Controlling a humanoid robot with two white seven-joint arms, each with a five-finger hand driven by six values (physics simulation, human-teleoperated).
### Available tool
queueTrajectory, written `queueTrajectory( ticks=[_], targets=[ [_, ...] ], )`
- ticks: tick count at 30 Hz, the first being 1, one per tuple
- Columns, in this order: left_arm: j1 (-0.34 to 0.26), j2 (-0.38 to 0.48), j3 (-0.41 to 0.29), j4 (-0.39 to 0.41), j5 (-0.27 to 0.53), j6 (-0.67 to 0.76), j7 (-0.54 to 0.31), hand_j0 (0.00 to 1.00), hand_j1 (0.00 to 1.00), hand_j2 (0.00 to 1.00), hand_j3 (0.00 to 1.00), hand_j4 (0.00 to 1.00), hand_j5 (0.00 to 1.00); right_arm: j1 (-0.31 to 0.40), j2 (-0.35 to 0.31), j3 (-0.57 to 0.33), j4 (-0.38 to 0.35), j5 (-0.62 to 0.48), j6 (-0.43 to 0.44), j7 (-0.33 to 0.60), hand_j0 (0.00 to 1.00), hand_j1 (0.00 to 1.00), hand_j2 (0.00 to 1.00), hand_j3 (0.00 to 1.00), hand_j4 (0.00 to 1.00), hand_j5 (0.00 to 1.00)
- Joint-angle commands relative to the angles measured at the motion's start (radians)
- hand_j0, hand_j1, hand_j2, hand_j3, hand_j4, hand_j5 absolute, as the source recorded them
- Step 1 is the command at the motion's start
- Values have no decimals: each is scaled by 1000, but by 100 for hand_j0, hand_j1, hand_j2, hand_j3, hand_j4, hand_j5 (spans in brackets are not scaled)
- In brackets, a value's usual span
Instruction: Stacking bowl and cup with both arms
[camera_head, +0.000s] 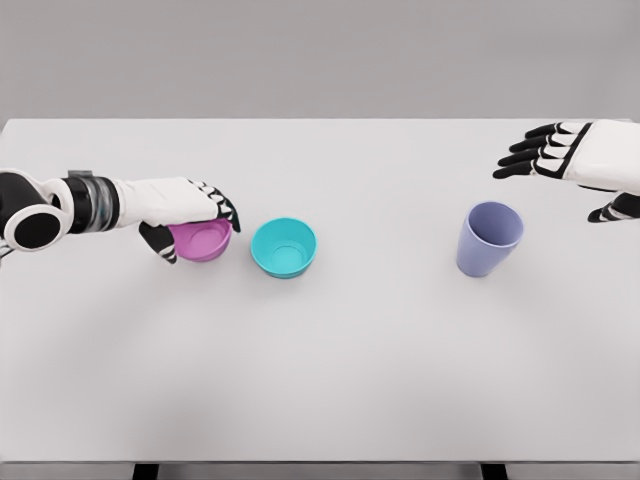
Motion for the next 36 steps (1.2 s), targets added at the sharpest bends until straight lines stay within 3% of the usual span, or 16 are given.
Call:
queueTrajectory(
  ticks=[1,16,17,19,20,24,31,36],
  targets=[
    [0,1,5,-12,1,0,0,73,73,73,73,73,73,0,-1,0,0,-5,3,0,100,100,100,100,100,100],
    [-11,-4,34,-40,1,-8,0,73,73,73,73,73,73,-35,42,60,2,61,3,0,100,100,100,100,100,100],
    [-15,-7,34,-40,1,-8,0,73,73,73,73,73,73,-41,42,85,2,63,3,0,100,100,100,100,100,100],
    [-18,-7,34,-41,1,-13,0,73,73,73,73,73,73,-127,42,210,3,64,3,0,100,100,100,100,100,100],
    [-21,-8,35,-41,1,-29,0,73,73,73,73,73,73,-221,41,330,3,64,3,0,100,100,100,100,100,100],
    [-34,-16,34,-47,1,-37,0,73,73,73,73,73,73,-264,19,342,3,64,3,0,100,100,100,100,100,100],
    [-35,-30,34,-57,-1,-52,0,73,73,73,73,73,73,-295,-82,336,3,69,3,0,100,100,100,100,100,100],
    [-43,-61,34,-58,-3,-52,0,73,73,73,73,73,73,-302,-87,341,3,67,3,0,100,100,100,100,100,100]
  ],
)
